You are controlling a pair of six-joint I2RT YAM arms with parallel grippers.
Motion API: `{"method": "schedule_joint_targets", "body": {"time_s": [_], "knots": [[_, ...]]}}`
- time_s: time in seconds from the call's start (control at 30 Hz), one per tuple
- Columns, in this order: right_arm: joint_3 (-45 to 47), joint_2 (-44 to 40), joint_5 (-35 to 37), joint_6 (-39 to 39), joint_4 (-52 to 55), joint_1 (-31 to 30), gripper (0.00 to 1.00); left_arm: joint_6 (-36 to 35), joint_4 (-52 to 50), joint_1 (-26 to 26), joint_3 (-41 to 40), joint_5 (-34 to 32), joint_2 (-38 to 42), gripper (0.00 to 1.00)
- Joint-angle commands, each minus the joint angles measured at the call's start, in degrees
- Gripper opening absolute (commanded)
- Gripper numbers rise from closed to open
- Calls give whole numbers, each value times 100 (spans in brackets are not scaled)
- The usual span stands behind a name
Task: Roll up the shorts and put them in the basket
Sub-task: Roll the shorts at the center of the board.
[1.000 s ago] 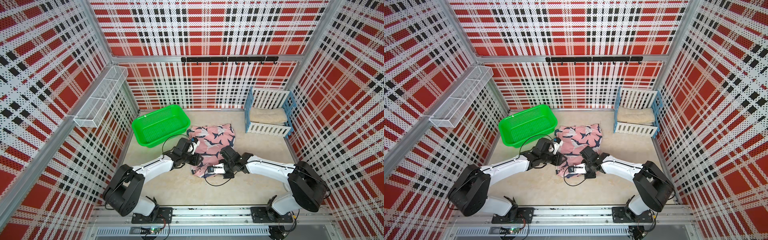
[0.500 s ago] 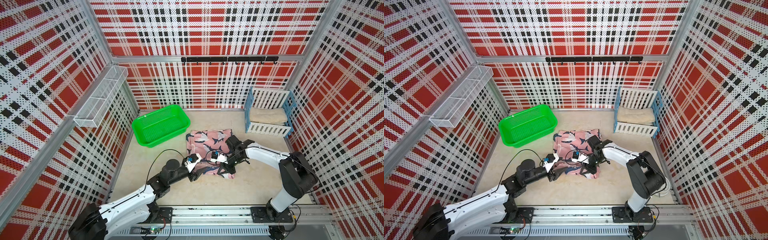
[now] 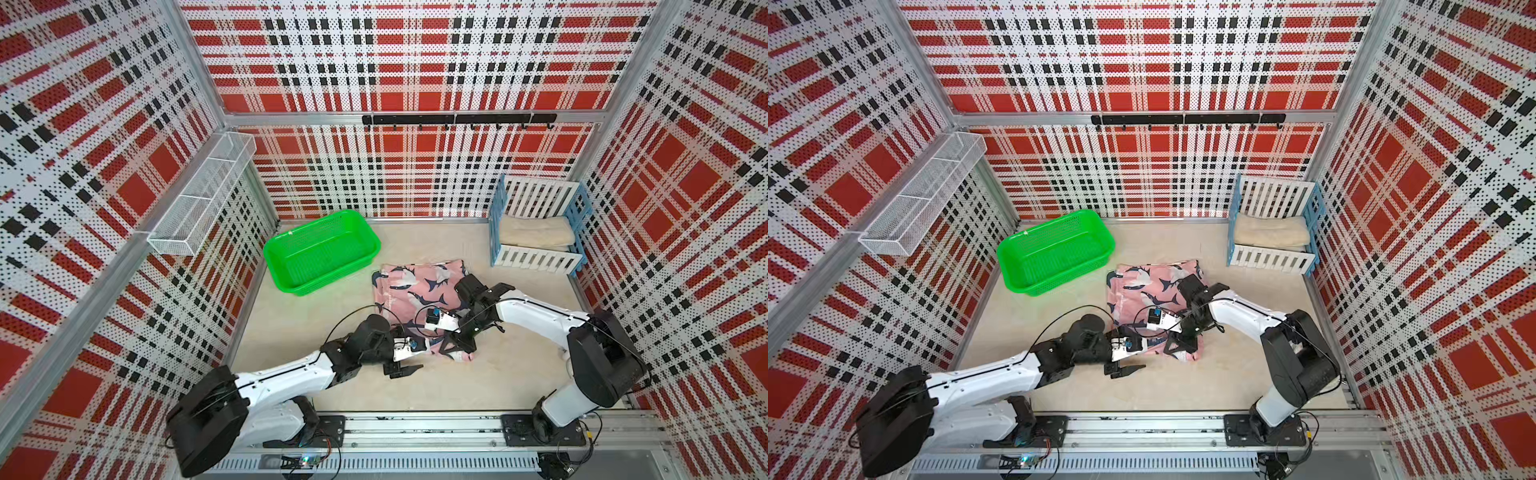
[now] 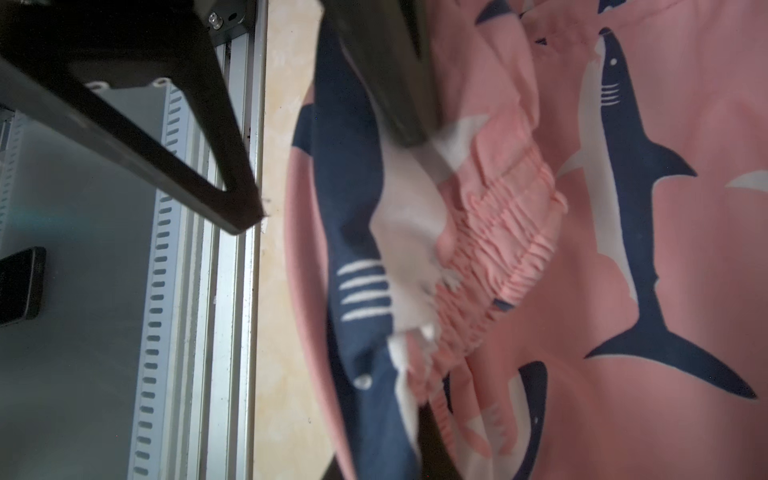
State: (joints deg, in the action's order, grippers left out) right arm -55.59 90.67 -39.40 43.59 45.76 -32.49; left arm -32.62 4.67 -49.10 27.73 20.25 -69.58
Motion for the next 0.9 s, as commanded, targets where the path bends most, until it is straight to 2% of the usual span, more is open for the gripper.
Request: {"method": "schedule_joint_targets", "body": {"time_s": [0.0,0.13,0.2,0.23,0.27,0.3,0.33,0.37,0.4,0.43,0.5,0.6,0.63,0.77,0.87], "knots": [[79,-234,25,180,20,-38,0,-271,66,140,277,276,-305,80],[40,-173,-10,220,58,-73,0,-368,131,289,503,550,-653,81],[14,-182,8,221,26,-73,0,-583,-323,337,791,857,-980,72],[13,-192,87,205,8,-73,0,-674,-552,355,929,1004,-1121,65],[26,-197,230,190,-24,-73,0,-809,-906,379,1121,1170,-1276,51],[63,-220,438,124,-130,-73,0,-861,-1100,415,1246,1362,-1395,29],[120,-262,669,11,-282,-73,0,-969,-1390,463,1406,1541,-1526,11],[177,-331,833,-13,-393,-73,0,-984,-1610,524,1548,1718,-1662,2],[244,-416,1021,-71,-556,-73,0,-933,-1776,573,1670,1812,-1784,0],[346,-542,1261,-228,-800,-73,8,-814,-1908,607,1788,1886,-1912,0],[591,-841,1613,-332,-1223,-73,29,-465,-2003,621,1943,1970,-2131,0],[1017,-1431,2265,-540,-1915,-49,52,-153,-2057,605,1987,2470,-2375,0],[1141,-1630,2554,-575,-2118,-32,65,-98,-2057,574,1978,2632,-2444,0],[1436,-2274,3673,-632,-2551,87,71,88,-1993,526,1947,3106,-2820,0],[1566,-2778,4275,-652,-2771,128,71,455,-1855,822,2096,3394,-3275,0]]}}
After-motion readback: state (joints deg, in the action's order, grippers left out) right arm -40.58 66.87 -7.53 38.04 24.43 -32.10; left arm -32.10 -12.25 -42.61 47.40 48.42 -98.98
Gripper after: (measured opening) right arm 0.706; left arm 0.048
